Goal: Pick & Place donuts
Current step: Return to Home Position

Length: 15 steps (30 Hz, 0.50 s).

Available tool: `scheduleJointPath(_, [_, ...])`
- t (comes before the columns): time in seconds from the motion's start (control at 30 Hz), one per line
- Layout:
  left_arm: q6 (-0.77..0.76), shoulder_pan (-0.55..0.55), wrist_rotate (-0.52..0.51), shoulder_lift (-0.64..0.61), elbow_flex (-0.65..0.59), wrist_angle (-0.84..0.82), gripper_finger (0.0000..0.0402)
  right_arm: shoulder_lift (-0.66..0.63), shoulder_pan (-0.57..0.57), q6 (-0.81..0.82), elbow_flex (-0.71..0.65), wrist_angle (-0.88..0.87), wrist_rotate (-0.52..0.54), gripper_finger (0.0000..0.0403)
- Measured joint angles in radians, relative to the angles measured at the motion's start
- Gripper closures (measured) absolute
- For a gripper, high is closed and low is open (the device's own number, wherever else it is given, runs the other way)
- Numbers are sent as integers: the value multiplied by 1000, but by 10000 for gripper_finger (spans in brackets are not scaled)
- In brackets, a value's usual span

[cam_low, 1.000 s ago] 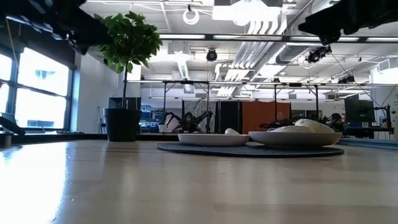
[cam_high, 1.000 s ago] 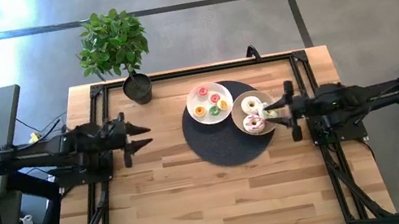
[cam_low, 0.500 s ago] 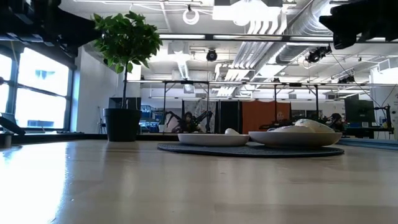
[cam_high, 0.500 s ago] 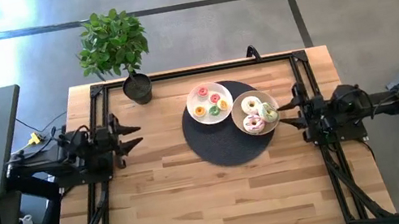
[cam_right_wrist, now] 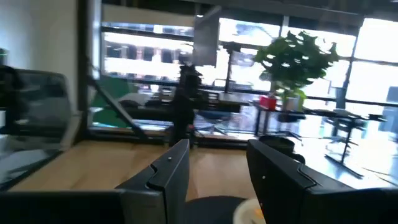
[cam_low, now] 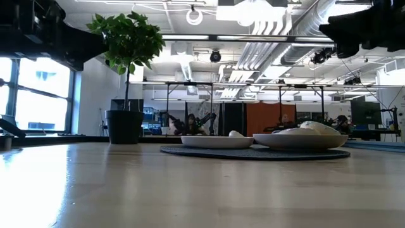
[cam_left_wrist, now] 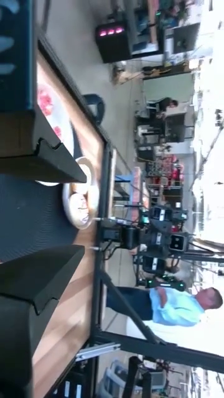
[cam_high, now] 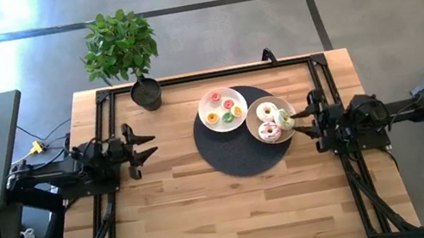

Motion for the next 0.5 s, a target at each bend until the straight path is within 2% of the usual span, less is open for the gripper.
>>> scheduleJointPath(0.13, [-14,0,0,0,-1,-20,231,1,0,0,-48,74,74,249])
scheduleJointPath(0.2, [-13,0,0,0,-1,-40,231,0,0,0,-70,116,74,248])
scheduleJointPath(0.33, [-14,0,3,1,-2,-103,231,2,0,12,-73,97,75,245])
scheduleJointPath(0.5, [-14,0,32,1,-2,-106,231,2,0,27,-73,87,75,249])
